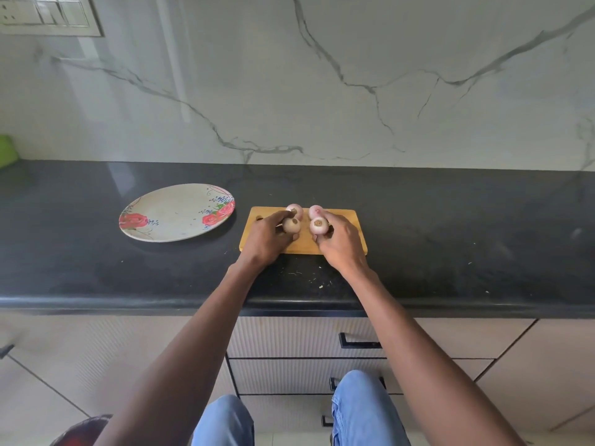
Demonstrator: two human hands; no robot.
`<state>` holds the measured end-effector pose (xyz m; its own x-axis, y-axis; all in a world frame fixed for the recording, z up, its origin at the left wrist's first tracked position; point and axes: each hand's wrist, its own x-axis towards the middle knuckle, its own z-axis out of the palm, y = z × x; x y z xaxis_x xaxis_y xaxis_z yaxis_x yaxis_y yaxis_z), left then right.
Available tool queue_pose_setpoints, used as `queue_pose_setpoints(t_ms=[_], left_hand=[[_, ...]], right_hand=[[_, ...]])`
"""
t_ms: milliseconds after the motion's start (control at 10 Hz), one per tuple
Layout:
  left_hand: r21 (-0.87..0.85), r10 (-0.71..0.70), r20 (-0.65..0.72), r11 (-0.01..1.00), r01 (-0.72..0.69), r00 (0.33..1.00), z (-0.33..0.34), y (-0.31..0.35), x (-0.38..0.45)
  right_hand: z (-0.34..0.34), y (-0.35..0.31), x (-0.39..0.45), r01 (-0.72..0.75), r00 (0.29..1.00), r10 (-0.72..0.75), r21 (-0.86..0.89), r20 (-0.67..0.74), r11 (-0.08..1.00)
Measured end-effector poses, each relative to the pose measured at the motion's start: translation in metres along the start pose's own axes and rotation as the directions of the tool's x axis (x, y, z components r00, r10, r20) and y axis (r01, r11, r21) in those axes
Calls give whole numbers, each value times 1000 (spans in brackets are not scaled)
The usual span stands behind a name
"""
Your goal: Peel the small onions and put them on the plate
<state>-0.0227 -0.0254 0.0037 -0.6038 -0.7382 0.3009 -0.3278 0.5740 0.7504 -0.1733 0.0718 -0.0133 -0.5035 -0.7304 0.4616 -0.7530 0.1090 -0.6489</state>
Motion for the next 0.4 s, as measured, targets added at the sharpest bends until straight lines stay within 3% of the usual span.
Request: queue_pose_setpoints(t_ms=[400], left_hand=[[-70,-29,-10,997,28,1000,-2,5,-2]], right_hand=[[-8,-14,-4,-44,999,43,-15,-26,999]])
